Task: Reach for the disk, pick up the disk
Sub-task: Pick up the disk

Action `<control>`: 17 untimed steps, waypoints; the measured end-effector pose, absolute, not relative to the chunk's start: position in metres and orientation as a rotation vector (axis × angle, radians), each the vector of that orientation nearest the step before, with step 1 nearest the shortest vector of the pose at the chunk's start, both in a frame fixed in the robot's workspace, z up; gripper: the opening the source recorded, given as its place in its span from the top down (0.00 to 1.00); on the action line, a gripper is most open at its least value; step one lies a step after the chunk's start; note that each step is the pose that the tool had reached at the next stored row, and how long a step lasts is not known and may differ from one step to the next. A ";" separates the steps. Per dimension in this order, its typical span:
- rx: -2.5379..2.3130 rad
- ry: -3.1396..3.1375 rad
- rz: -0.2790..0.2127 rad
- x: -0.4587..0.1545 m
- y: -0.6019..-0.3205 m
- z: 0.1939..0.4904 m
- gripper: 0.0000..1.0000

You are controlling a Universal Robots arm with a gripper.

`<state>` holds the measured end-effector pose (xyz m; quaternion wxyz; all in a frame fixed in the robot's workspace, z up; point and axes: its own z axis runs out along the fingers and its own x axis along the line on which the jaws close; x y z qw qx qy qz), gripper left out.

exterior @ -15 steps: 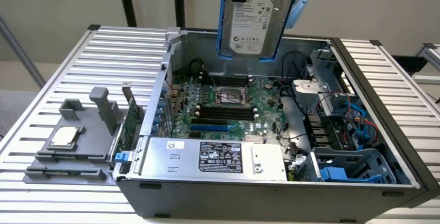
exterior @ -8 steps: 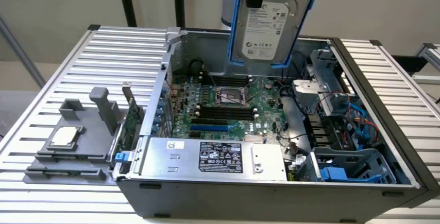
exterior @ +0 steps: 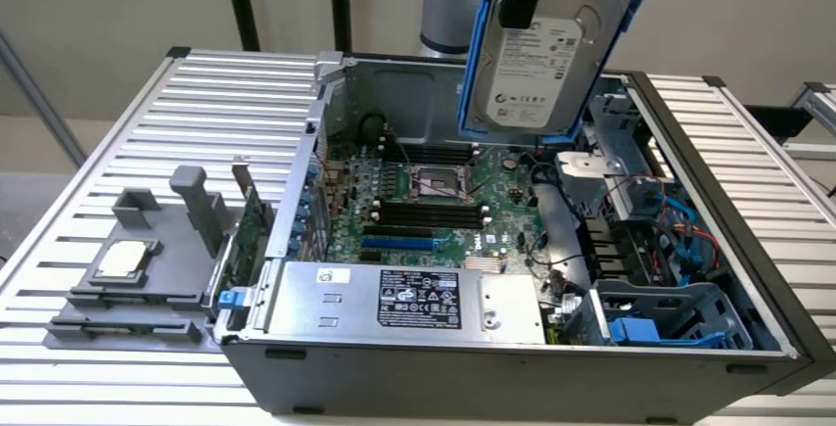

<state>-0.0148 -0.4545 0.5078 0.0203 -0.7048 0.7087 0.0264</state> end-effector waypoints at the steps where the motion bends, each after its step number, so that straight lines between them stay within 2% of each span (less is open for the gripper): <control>1: -2.186 2.198 0.082 -0.012 -0.457 0.508 0.67; 17: -2.186 2.198 0.082 0.032 -0.492 0.506 0.67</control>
